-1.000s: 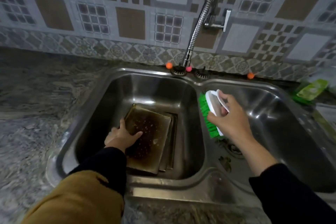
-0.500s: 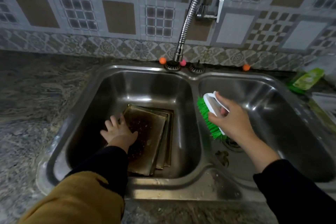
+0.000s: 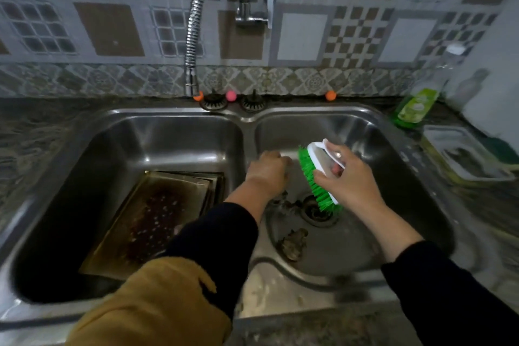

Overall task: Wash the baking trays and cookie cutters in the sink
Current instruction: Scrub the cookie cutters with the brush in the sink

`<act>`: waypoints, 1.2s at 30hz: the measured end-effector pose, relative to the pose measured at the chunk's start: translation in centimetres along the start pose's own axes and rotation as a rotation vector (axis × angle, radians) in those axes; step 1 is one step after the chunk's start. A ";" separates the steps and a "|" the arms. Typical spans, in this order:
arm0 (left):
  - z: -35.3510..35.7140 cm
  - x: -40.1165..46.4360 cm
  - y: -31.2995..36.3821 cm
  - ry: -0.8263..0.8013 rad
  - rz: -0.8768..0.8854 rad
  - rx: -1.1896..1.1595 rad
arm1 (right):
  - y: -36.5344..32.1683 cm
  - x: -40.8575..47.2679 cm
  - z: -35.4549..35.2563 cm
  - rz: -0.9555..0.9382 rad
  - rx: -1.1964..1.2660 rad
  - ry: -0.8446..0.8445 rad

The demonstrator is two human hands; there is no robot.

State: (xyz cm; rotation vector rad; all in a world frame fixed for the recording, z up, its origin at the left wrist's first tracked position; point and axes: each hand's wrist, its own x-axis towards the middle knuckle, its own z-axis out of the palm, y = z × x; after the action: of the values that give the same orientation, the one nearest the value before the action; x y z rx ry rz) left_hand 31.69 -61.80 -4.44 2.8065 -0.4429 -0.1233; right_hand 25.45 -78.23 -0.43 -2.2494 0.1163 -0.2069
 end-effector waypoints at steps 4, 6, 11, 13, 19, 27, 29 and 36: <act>4.4 1.8 2.8 -0.268 -0.085 0.116 | 3.2 1.4 -1.7 -0.001 0.030 -0.041; 7.1 2.2 3.1 -0.337 -0.109 0.170 | 5.0 2.2 -2.2 0.000 0.052 -0.081; 11.2 3.5 2.8 -0.355 -0.247 0.306 | 8.3 3.8 -3.3 -0.006 0.097 -0.144; 11.6 3.9 3.1 -0.351 -0.256 0.341 | 9.5 4.5 -4.1 -0.008 0.108 -0.158; 11.1 4.5 5.1 -0.268 -0.362 0.196 | 11.1 6.4 -8.4 -0.067 -0.103 -0.118; 7.2 6.8 12.5 0.030 -0.348 -0.259 | 11.4 11.0 -22.3 0.060 -0.567 0.084; 6.6 7.2 14.4 0.107 -0.314 -0.392 | 12.2 11.9 -24.0 0.138 -0.646 0.067; 6.2 7.9 18.7 0.274 -0.225 -0.621 | 13.9 12.4 -24.5 0.281 -0.685 -0.087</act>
State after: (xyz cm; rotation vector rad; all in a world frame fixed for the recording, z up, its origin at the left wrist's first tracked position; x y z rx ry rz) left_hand 32.96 -82.95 -5.03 2.2035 -0.0096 0.0680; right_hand 32.79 -107.53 5.42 -2.8751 0.5194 0.1030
